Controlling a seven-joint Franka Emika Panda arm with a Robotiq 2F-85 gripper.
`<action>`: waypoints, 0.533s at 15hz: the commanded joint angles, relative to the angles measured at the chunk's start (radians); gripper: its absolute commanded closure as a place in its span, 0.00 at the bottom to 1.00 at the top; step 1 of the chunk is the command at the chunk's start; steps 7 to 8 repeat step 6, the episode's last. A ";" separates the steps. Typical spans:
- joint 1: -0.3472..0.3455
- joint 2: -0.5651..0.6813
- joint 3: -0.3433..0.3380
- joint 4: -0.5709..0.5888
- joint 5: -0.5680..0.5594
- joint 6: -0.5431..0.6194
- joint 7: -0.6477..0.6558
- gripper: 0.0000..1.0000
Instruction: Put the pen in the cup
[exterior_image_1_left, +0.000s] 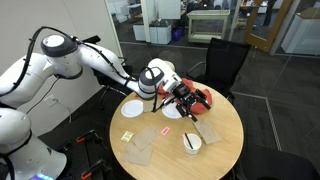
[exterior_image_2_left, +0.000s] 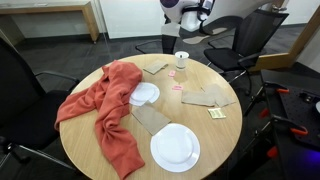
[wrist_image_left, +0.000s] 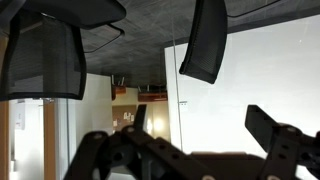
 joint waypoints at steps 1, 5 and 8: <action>0.051 -0.082 -0.022 -0.068 -0.016 0.015 -0.017 0.00; 0.020 -0.034 -0.007 -0.018 -0.018 -0.002 0.008 0.00; 0.018 -0.032 -0.005 -0.018 -0.018 -0.002 0.008 0.00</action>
